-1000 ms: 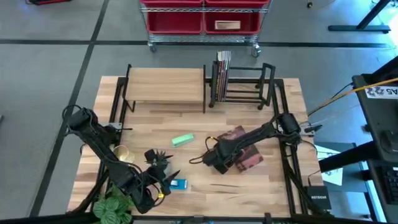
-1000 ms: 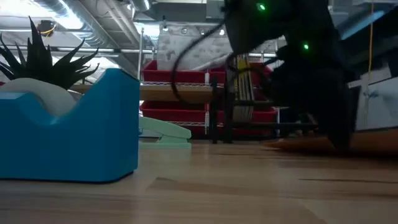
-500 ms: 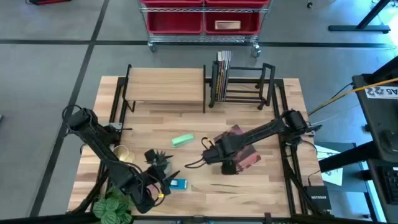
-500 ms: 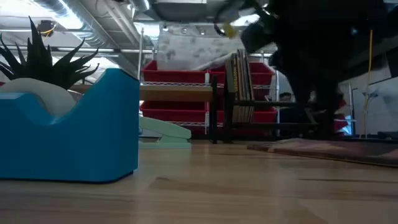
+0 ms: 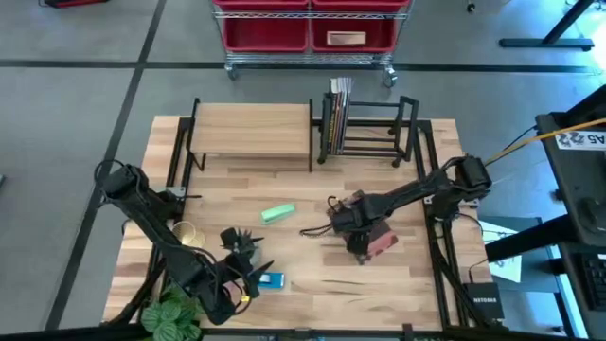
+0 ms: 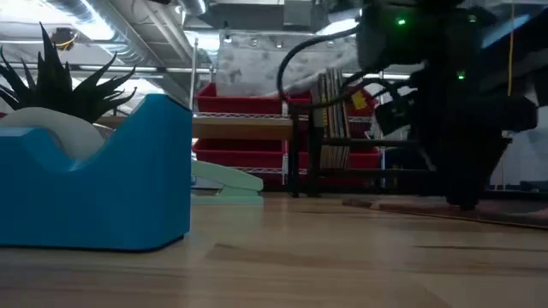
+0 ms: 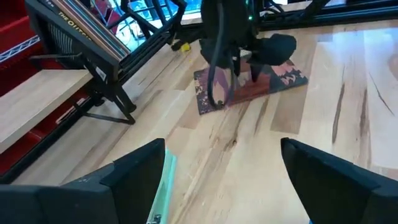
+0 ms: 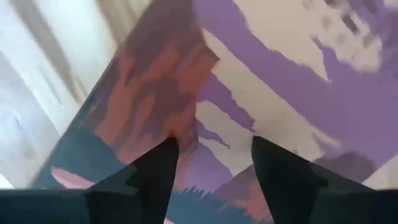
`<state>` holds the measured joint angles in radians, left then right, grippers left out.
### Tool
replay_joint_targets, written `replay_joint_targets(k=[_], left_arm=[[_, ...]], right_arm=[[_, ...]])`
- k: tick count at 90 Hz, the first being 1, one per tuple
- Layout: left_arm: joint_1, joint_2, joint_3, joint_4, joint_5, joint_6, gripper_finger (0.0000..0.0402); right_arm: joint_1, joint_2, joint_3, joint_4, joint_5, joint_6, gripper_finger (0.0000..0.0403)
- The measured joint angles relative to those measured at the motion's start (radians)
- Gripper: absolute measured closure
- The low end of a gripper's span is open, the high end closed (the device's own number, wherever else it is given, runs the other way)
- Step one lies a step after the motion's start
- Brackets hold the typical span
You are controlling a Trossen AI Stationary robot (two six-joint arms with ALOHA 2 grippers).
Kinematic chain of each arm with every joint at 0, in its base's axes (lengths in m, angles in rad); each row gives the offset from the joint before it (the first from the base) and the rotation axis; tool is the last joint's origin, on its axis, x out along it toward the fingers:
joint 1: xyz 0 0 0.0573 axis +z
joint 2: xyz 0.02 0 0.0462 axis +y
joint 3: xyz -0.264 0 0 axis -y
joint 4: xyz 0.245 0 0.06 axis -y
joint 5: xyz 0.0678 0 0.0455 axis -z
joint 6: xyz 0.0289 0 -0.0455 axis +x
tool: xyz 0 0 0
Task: Stock shelves
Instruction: Remove the red purple book from the bookshelf, then remove the brown blue book from the bookshelf
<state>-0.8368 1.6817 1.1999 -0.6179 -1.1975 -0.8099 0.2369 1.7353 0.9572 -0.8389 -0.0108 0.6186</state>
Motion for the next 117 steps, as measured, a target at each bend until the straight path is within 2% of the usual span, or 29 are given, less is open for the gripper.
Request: replay_joint_targets(k=[15,35,49,61,71,85,93,101,117], left_arm=[[0.0,0.0,0.0,0.0,0.0,-0.013,0.0093],[0.0,0.0,0.0,0.001,0.0,-0.02,0.0093],[0.0,0.0,0.0,0.001,-0.001,-0.02,0.0093],[0.0,0.0,0.0,0.002,-0.01,-0.02,0.0093],[0.0,0.0,0.0,0.002,-0.008,-0.02,0.0093],[-0.001,0.0,0.0,0.002,-0.003,-0.02,0.0093],[-0.001,0.0,0.0,0.002,0.005,-0.02,0.0093],[-0.002,0.0,0.0,0.001,0.015,-0.02,0.0093],[-0.002,0.0,0.0,-0.001,0.019,-0.016,0.0093]], right_arm=[[0.065,-0.091,-0.087,0.0,-0.012,0.27,0.0208],[0.146,-0.161,-0.169,-0.014,-0.006,0.543,0.0208],[0.163,-0.186,-0.141,-0.08,-0.011,0.58,0.0208],[0.163,-0.234,-0.001,-0.171,-0.004,0.572,0.0208],[0.163,-0.251,0.146,-0.277,0.139,0.551,0.0208],[0.155,-0.262,0.291,-0.335,0.567,0.558,0.0208],[0.096,-0.261,0.308,-0.332,0.714,0.522,0.0208],[0.007,-0.261,0.293,-0.289,0.764,0.458,0.0207],[-0.209,-0.26,0.252,-0.126,0.694,0.215,0.0185]])
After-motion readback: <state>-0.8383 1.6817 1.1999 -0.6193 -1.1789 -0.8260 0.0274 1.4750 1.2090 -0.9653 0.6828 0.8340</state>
